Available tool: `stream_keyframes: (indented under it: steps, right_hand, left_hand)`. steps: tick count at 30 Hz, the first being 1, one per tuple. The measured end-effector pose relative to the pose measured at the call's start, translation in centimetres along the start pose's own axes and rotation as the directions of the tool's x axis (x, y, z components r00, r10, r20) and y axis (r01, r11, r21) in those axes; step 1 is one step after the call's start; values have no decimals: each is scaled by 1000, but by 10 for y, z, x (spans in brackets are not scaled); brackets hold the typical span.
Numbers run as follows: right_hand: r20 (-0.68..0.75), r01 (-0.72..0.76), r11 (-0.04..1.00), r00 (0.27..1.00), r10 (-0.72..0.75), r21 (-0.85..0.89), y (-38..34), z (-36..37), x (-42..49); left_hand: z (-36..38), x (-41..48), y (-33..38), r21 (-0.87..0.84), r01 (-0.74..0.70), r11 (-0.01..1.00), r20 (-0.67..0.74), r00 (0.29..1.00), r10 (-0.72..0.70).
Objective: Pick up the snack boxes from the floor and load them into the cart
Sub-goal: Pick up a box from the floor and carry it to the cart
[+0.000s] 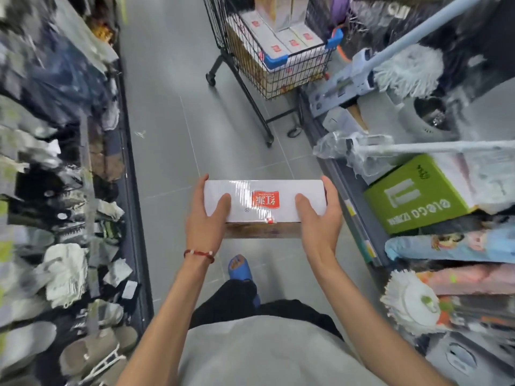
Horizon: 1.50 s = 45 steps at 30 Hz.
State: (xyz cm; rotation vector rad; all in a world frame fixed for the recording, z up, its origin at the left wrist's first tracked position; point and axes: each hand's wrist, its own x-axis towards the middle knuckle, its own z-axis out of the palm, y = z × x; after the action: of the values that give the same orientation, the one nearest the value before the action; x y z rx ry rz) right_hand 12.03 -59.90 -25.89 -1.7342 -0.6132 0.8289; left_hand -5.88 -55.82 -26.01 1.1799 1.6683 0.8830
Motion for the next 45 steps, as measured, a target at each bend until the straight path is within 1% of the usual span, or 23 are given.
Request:
stream_keyframes:
  steps: [5,10,15,19,23,28,33,37,40,45]
  right_hand:
    - [4,-4,1000,1000,4,23,-41,79,61]
    - [-13,-17,999,1000,17,45,-74,142,134]
    - [-14,-9,998,1000,10,70,-101,202,228]
    - [8,-31,995,1000,30,96,-128,247,306]
    - [32,-27,998,999,25,61,-161,286,377]
    - [19,-37,999,999,36,34,-194,336,453]
    - [-51,-53,997,997,55,51,-212,395,529]
    - [-159,-77,993,983,91,91,-228,446,585]
    - [-234,-88,988,965,116,127,-244,478,618]
    - [-272,-154,969,940,203,191,-260,507,667]
  left_hand:
    - [-20,107,33,33,-15,999,-11,1000,16]
    - [-19,204,64,-3,-15,1000,-2,1000,15]
    - [1,307,94,26,-21,999,-5,1000,21]
    - [18,393,129,51,-24,998,-21,999,25]
    - [33,470,166,55,-22,998,-38,999,24]
    - [48,559,201,19,-13,1000,-43,999,13]
    - [64,669,222,31,-37,999,6,999,37]
    - [72,762,244,71,-88,994,107,991,81]
    - [75,822,268,122,-178,976,183,971,155]
    - [102,904,309,163,-243,956,300,936,187]
